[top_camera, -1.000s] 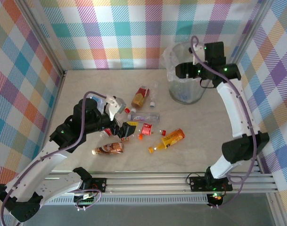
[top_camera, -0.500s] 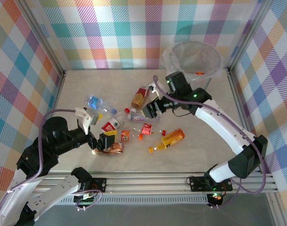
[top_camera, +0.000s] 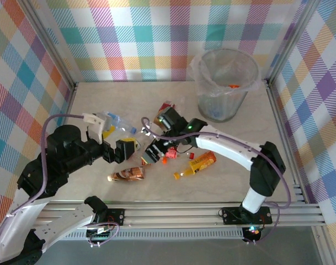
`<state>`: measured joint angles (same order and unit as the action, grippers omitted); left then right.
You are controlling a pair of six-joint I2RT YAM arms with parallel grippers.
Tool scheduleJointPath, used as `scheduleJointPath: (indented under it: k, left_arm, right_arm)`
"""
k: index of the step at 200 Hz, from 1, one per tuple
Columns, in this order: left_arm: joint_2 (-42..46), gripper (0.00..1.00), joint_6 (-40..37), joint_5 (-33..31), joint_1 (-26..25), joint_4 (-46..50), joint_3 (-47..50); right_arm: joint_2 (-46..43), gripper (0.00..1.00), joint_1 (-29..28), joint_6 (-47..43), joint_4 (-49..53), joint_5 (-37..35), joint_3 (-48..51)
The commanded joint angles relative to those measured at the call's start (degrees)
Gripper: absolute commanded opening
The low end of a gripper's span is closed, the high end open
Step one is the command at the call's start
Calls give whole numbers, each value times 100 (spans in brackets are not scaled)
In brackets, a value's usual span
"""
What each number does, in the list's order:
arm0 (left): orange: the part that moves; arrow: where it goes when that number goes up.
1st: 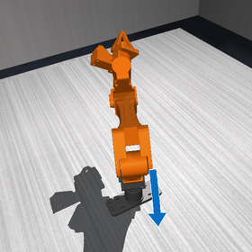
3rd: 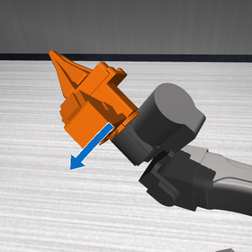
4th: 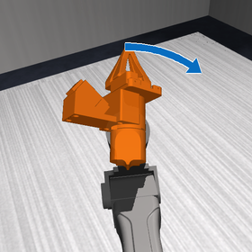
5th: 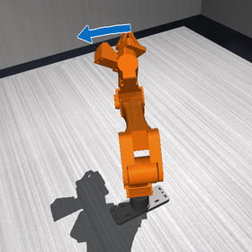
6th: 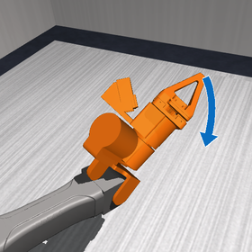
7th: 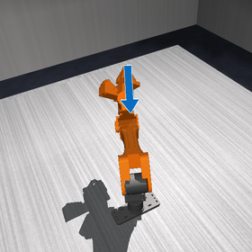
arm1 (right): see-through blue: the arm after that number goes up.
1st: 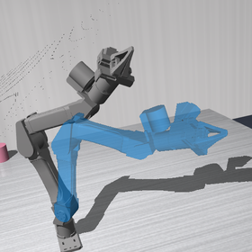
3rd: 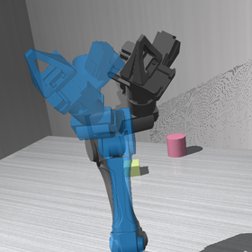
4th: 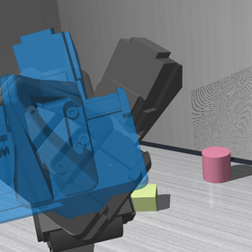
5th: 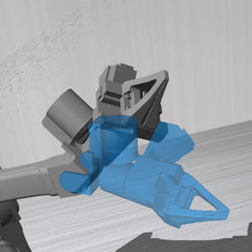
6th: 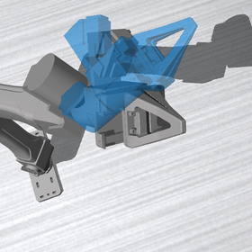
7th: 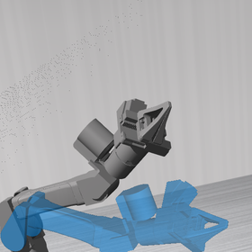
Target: Put the plastic bottles in the bin
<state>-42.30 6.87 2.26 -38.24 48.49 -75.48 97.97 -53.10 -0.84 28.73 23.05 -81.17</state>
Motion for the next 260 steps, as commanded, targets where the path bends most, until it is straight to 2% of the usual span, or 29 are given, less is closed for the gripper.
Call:
scheduleJointPath:
  k: [1,28,70,104,167,223,260]
  left_arm:
    - [107,100,527,-698,-69,530,-337]
    - [141,100,911,-1205,-71,1256,-600]
    - [241,100,1307,-1233,-70,2617,-1039]
    - [438,100,1386,-1056,-65,3145,-957]
    - [333,100,815,-321,-70,3078,-699]
    - [268,100,533,-186,-70,2947,-702]
    - [361,100,481,-227,-68,2706,-576]
  right_arm:
    - [260,87,-247,44,-587,140,42]
    - [608,87,-577,-90,-640,-111,-124]
    - [937,85,-734,-116,-842,-117,-145]
    - [1180,85,-930,-418,-688,-467,-273]
    - [1590,78,-1200,-928,-503,-1233,-491]
    - [2068,77,-1402,-1227,-263,-1682,-820]
    - [2489,77,-1588,-1509,-31,-2290,-1109]
